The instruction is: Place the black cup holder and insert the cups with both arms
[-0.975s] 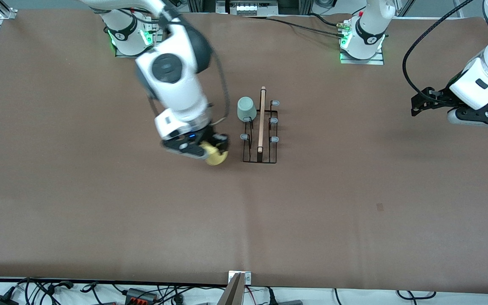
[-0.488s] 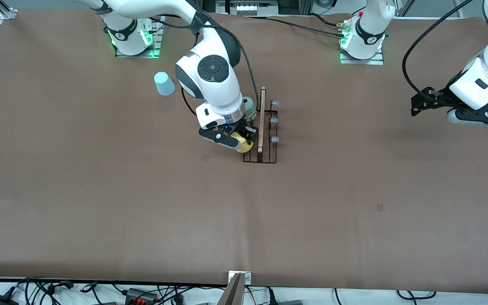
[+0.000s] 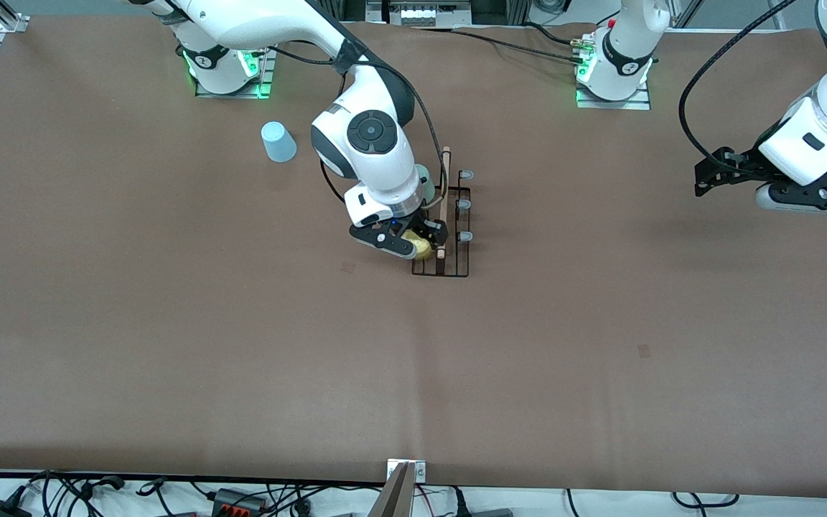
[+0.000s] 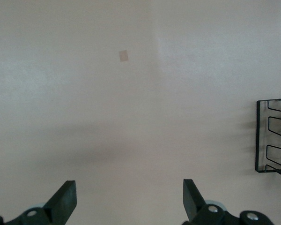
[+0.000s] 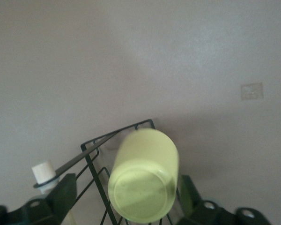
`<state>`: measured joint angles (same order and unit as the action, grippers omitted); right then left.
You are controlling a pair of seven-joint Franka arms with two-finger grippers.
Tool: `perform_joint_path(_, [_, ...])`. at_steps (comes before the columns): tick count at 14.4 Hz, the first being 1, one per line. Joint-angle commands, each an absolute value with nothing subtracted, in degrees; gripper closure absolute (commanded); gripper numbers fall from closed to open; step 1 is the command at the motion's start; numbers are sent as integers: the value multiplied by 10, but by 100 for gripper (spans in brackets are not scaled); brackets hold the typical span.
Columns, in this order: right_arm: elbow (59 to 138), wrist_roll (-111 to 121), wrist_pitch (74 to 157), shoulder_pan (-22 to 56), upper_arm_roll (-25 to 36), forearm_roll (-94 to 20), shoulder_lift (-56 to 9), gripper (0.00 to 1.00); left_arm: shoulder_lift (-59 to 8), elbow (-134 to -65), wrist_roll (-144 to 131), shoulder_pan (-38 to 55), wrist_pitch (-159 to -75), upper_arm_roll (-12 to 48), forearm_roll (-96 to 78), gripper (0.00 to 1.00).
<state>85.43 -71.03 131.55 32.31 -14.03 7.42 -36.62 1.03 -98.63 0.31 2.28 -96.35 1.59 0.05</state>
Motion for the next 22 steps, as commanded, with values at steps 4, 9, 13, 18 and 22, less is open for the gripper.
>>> perform_joint_path(4, [969, -630, 1226, 176, -139, 73, -168, 0, 5, -971, 6, 24, -951, 16, -8, 0])
perform_joint_path(9, [998, -342, 1137, -29, -139, 66, -56, 0, 5, -971, 6, 24, -951, 16, -8, 0])
perform_joint_path(13, [963, -159, 1047, -52, -60, 64, -33, 0, 5, -971, 5, 24, -951, 16, -8, 0])
perform_joint_path(18, [868, 10, 958, -34, 31, 17, -38, 0, 5, -970, 5, 24, -952, 16, -8, 0])
perform_joint_path(22, [852, 8, 905, -28, 40, 0, -35, 0, 5, -970, 5, 24, -952, 16, -8, 0])
